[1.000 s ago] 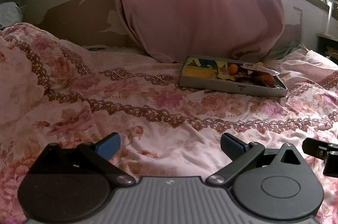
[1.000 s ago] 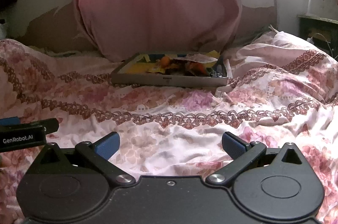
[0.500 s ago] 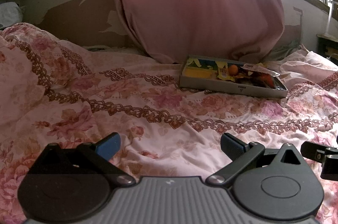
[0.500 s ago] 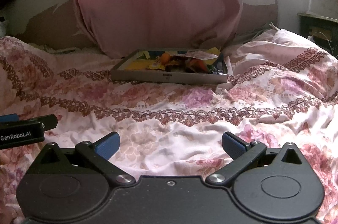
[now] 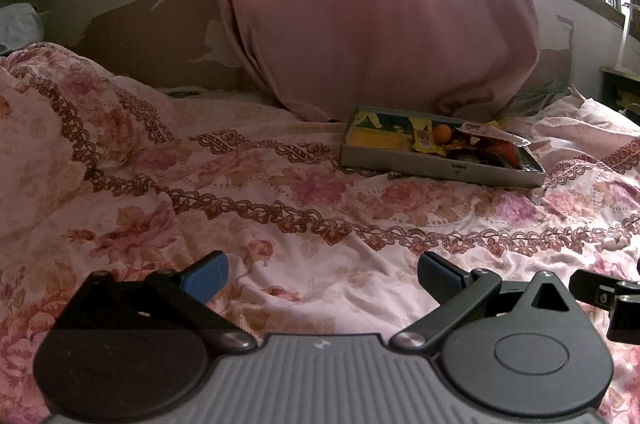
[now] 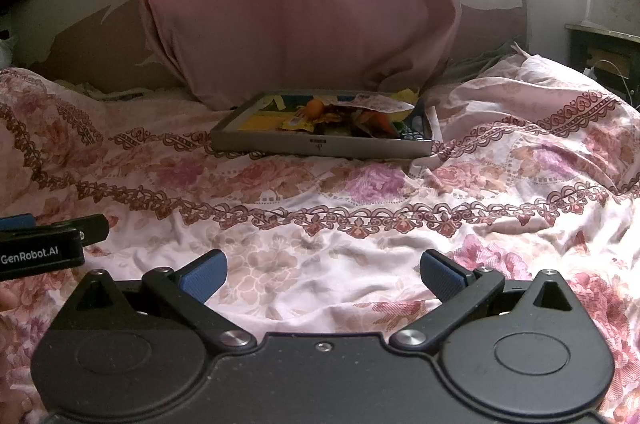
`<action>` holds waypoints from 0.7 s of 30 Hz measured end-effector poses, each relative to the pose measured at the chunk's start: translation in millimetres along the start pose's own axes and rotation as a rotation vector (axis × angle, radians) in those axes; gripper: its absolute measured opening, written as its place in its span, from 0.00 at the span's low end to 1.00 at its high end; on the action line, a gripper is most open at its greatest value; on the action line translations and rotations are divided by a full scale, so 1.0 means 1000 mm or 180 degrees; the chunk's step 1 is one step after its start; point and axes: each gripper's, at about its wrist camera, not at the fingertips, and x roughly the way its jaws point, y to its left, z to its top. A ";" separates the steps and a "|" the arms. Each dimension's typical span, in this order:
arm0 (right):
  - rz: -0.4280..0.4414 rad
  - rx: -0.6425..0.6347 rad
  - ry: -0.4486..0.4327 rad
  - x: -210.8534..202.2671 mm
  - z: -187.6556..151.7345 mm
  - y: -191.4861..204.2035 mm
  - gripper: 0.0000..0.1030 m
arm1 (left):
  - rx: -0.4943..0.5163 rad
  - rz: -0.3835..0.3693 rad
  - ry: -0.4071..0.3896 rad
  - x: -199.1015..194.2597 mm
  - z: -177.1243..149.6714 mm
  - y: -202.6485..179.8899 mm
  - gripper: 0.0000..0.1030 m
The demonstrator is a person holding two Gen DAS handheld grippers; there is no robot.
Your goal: Organize snacks
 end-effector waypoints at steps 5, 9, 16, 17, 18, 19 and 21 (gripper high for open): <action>0.0000 0.0000 0.0000 0.000 0.000 0.000 0.99 | -0.0001 0.0001 0.0001 -0.001 0.001 0.000 1.00; 0.0000 0.0000 0.0002 0.000 0.000 0.000 0.99 | -0.0005 0.0002 0.0000 -0.001 0.001 0.000 1.00; -0.0005 0.0001 0.0003 0.000 0.000 0.001 0.99 | 0.0028 0.0223 0.0024 -0.001 0.002 -0.002 1.00; -0.0006 0.0002 0.0004 0.000 0.000 0.000 0.99 | 0.0028 0.0225 0.0012 -0.001 0.002 -0.001 1.00; -0.0005 0.0002 0.0005 0.000 0.000 0.000 0.99 | 0.0027 0.0217 0.0003 -0.001 0.003 -0.001 1.00; -0.0003 0.0001 0.0005 0.000 0.000 0.000 0.99 | 0.0023 0.0207 0.0002 -0.001 0.003 -0.001 1.00; -0.0003 -0.0001 0.0007 0.000 0.000 0.000 0.99 | 0.0017 0.0196 0.0001 -0.002 0.003 -0.002 1.00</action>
